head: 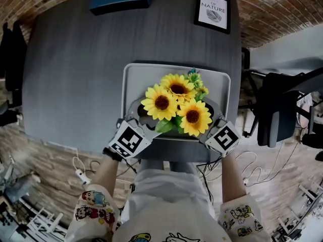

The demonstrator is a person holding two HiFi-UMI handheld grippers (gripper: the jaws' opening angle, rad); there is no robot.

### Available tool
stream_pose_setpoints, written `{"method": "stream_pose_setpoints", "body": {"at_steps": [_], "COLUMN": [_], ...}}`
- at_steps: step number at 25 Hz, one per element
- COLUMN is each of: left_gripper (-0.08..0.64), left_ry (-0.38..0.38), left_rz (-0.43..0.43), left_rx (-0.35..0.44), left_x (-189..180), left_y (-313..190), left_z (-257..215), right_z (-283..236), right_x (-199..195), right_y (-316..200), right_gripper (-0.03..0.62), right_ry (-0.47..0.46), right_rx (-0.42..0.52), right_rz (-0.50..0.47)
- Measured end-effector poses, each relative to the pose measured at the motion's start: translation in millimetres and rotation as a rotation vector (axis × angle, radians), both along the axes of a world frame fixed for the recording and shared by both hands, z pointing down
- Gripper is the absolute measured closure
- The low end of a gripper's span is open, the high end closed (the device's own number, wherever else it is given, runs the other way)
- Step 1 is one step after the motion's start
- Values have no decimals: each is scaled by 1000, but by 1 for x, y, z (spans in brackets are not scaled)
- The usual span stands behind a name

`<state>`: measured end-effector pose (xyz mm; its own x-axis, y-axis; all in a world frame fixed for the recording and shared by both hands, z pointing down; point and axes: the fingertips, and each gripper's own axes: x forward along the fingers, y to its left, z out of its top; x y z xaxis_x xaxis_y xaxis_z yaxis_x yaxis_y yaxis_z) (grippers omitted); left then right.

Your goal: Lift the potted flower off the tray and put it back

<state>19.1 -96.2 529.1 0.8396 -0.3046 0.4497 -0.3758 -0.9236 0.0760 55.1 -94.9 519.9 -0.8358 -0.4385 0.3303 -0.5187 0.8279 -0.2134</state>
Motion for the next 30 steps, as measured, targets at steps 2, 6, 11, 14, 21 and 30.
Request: {"method": "stream_pose_setpoints", "body": {"at_steps": [2,6,11,14,21,30], "left_gripper": [140,159,158,158,156,156], "left_ry": [-2,-13,-27,-19,2,34], "left_rz": [-10,-18,-28,-37,-61,-114], "left_rx": [-8,-11,-6,0,17,44], "left_x": [-2,-4,-7,-7,-12,-23], "left_y": [1,4,7,8,13,14], "left_z": [1,4,4,1,-11,-33], "right_z": [1,2,5,3,-9,-32], "right_x": [1,7,14,17,23,41], "right_y": [1,5,8,10,16,16], "right_gripper": [164,167,167,167,156,144], "right_ry": [0,5,26,25,49,83], "right_rx": [-7,-15,-17,-17,11,63], "right_rz": [8,25,38,53,70,98]}}
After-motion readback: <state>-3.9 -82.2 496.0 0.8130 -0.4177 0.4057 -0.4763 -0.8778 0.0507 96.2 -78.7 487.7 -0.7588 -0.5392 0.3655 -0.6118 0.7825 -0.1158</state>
